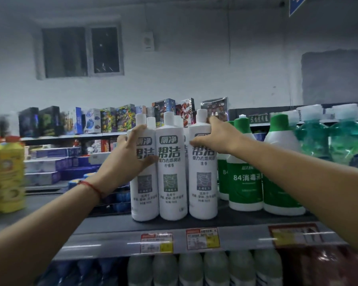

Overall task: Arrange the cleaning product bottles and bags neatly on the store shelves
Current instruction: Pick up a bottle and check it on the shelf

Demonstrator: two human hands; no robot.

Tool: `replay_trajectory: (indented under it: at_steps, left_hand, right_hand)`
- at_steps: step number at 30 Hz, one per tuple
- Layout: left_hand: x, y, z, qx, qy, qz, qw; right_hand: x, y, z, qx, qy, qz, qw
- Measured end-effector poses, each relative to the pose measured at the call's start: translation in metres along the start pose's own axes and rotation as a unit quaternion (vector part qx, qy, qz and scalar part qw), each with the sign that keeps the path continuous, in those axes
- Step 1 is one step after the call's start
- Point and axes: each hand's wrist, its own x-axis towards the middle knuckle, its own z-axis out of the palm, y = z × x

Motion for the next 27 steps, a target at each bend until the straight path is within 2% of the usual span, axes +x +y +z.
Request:
replay_trajectory:
  at_steps: [10,12,14,15,17,20,22,27]
  left_hand:
    - [0.002,-0.006,0.005,0.003,0.007,0.004,1.000]
    - [0.004,-0.009,0.006,-0.002,0.012,0.012,1.000]
    - [0.004,-0.011,0.007,-0.009,0.014,0.023,1.000]
    - [0.004,-0.012,0.008,-0.011,0.016,0.032,0.999]
    - [0.003,-0.011,0.008,-0.019,0.023,0.037,0.999]
    - [0.003,-0.009,0.007,-0.035,0.024,0.027,0.999]
    - [0.004,-0.011,0.008,-0.033,0.023,0.025,0.999]
    - [0.003,-0.009,0.010,-0.049,0.026,0.014,0.998]
  right_hand:
    - [0.000,0.004,-0.017,-0.037,-0.058,0.049,0.996]
    - [-0.001,-0.004,-0.021,-0.057,-0.014,0.046,0.997]
    - [-0.005,-0.020,-0.025,-0.099,0.090,-0.035,0.990]
    - [-0.009,-0.032,-0.024,-0.121,0.117,-0.091,0.981]
    - [-0.009,-0.055,-0.015,-0.172,0.093,-0.142,0.970]
    - [0.009,-0.078,0.007,-0.208,-0.032,-0.052,0.976]
    - [0.020,-0.083,0.018,-0.193,-0.066,-0.019,0.979]
    - [0.024,-0.079,0.026,-0.231,0.026,-0.045,0.972]
